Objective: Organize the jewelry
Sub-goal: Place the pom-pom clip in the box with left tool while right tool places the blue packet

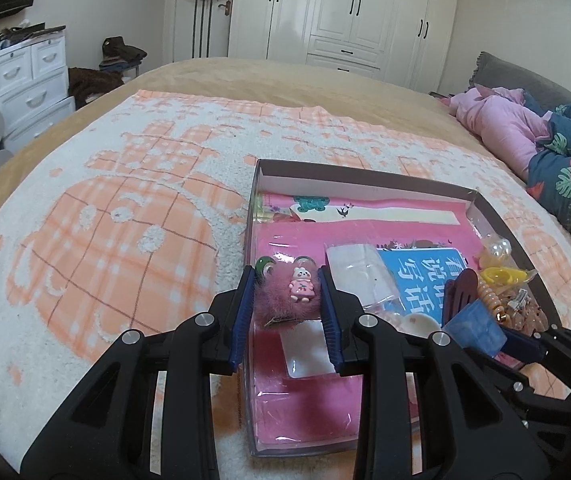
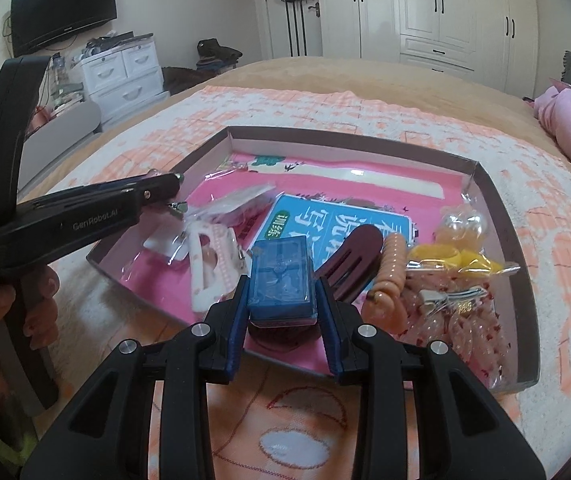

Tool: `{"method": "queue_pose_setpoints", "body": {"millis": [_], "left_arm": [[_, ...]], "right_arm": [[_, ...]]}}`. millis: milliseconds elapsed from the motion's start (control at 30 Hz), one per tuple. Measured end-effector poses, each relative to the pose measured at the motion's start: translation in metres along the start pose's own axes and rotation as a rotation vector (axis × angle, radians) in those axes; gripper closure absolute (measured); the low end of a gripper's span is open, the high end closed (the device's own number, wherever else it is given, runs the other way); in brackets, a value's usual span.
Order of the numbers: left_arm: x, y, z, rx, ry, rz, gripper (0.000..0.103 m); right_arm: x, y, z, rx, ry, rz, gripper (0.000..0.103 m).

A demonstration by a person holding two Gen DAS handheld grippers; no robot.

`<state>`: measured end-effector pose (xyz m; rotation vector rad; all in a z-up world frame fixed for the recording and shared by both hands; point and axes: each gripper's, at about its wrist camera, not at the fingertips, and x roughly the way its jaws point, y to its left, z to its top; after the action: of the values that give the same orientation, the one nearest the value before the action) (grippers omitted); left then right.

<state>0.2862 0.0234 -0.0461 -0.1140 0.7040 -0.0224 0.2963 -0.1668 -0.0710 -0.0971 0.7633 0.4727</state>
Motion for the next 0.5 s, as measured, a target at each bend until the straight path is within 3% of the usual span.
{"method": "queue_pose_setpoints", "body": {"millis": [100,167,267,500], "left_arm": [[-0.001,0.000,0.000,-0.003,0.000,-0.009,0.079],[-0.002,-0.001,-0.001,-0.003,0.003,-0.015,0.079],[-0.004,-0.002,-0.002,-0.004,0.005,-0.024,0.079],[-0.018,-0.006,-0.007,0.005,-0.014,-0.033,0.065]], "right_arm": [[-0.001,-0.001,-0.001,0.007,-0.001,0.004,0.071],[-0.004,-0.002,-0.002,0.015,-0.007,0.005,0.061],[-0.012,-0.005,-0.003,0.029,-0.023,-0.002,0.059],[-0.035,-0.014,-0.008,0.067,-0.062,-0.021,0.050]]}}
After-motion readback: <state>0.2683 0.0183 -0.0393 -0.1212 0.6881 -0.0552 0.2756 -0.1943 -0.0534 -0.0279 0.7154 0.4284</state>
